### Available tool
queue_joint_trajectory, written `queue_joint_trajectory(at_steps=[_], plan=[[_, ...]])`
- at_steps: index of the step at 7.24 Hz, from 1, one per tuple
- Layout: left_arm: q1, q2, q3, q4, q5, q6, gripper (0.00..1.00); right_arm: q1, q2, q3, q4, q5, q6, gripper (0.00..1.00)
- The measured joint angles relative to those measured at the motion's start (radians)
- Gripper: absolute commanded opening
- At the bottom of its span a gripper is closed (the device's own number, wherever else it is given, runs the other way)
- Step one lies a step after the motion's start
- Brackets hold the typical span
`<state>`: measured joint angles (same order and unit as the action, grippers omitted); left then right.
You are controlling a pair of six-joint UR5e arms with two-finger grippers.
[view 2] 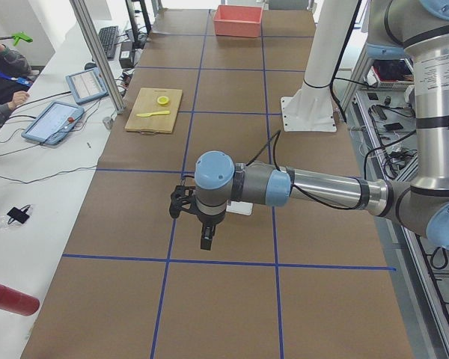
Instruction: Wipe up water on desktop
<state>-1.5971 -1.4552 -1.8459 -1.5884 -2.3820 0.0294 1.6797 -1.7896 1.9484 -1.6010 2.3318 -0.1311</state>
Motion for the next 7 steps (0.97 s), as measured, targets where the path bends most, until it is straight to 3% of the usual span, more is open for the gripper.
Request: queue_joint_trajectory(at_steps=[4,7], plan=[[0.000,-0.060,0.055,-0.172,-0.005,-0.002,0.99,-0.001,-0.025,0.008,0.098,0.025,-0.021,1.00],[0.034,-0.051,0.047,-0.353,-0.007,-0.132,0.99,-0.093,0.002,0.028,0.110,0.022,0.189,1.00]])
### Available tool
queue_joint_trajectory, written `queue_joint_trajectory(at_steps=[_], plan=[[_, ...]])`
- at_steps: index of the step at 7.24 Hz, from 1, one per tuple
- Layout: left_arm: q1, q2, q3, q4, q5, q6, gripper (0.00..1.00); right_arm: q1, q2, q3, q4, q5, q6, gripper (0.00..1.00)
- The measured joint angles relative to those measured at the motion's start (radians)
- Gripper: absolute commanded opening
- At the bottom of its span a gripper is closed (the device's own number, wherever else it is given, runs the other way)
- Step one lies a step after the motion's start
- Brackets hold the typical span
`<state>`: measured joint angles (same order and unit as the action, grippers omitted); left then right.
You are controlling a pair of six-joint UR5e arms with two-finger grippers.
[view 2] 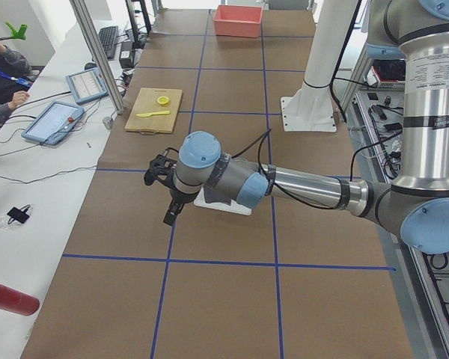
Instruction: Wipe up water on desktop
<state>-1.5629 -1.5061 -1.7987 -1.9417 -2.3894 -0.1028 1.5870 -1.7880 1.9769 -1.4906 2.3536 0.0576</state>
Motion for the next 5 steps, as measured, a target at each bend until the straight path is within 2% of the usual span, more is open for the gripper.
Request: queue_joint_trajectory(at_steps=[2,5], plan=[[0.115,0.034,0.001,-0.124,0.001,-0.202,0.99,-0.057,0.021,0.006,0.001,-0.012,0.084,1.00],[0.348,0.055,0.006,-0.328,0.009,-0.527,0.97,-0.071,0.025,0.006,0.003,-0.019,0.099,1.00]])
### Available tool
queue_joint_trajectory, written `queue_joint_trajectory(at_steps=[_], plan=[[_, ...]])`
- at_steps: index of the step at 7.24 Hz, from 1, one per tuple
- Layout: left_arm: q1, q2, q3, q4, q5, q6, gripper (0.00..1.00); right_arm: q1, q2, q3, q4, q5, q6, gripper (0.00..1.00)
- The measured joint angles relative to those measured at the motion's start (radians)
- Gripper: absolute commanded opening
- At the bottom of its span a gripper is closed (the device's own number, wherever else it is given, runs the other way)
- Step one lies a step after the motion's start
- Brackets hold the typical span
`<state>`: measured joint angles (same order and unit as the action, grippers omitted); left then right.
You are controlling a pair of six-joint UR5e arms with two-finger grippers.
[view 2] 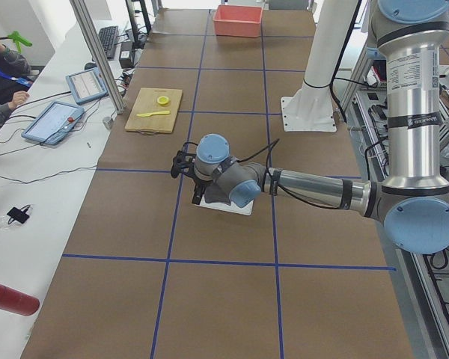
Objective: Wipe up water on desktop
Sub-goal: 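Lower the left gripper onto the grey towel in the white tray and grasp it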
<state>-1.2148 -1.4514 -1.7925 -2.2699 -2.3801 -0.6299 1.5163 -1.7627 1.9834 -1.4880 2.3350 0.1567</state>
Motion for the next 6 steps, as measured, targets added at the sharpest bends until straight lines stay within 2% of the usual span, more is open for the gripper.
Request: queue_joint_trajectory(at_steps=[1,2,4,5,6], plan=[[0.048,0.003,0.002,-0.039,0.007,-0.041,0.91,0.000,0.000,0.000,0.000,0.000,0.000,1.00],[0.083,0.003,0.004,-0.060,0.023,-0.060,0.75,-0.001,0.000,0.000,0.000,-0.001,0.000,1.00],[0.123,-0.002,0.011,-0.079,0.045,-0.076,0.34,-0.001,0.000,-0.001,0.000,-0.006,0.000,1.00],[0.129,-0.003,0.013,-0.081,0.047,-0.078,0.27,-0.001,0.000,-0.001,-0.001,-0.008,0.000,1.00],[0.131,-0.004,0.014,-0.081,0.048,-0.078,0.26,-0.001,0.000,-0.001,-0.001,-0.009,0.001,1.00]])
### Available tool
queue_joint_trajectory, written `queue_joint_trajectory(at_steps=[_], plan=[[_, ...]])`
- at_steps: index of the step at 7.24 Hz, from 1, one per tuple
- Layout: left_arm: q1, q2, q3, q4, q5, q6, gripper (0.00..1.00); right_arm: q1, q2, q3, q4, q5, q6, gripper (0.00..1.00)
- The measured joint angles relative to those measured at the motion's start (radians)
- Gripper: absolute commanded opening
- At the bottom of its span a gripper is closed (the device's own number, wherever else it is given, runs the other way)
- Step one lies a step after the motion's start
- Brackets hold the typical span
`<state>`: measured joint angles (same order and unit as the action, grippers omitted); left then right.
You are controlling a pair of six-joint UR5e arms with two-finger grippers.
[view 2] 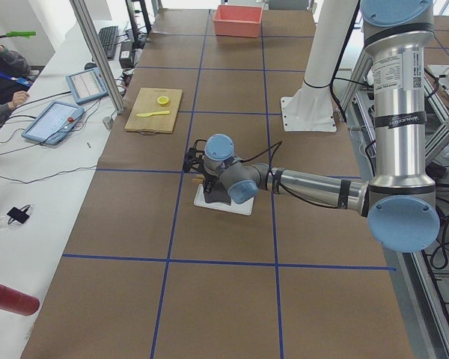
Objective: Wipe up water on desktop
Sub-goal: 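Lower the left gripper onto the grey towel in the white tray and grasp it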
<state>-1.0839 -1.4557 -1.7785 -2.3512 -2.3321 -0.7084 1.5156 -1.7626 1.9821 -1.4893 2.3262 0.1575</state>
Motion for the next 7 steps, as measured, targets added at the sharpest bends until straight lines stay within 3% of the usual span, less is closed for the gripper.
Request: queue_joint_trajectory(at_steps=[5,7], plan=[[0.009,-0.002,0.001,0.000,0.000,0.000,0.25,0.000,0.000,0.000,0.000,-0.001,-0.001,1.00],[0.011,-0.001,0.000,-0.002,0.001,0.000,0.00,0.000,0.000,0.000,0.000,-0.001,0.000,1.00]])
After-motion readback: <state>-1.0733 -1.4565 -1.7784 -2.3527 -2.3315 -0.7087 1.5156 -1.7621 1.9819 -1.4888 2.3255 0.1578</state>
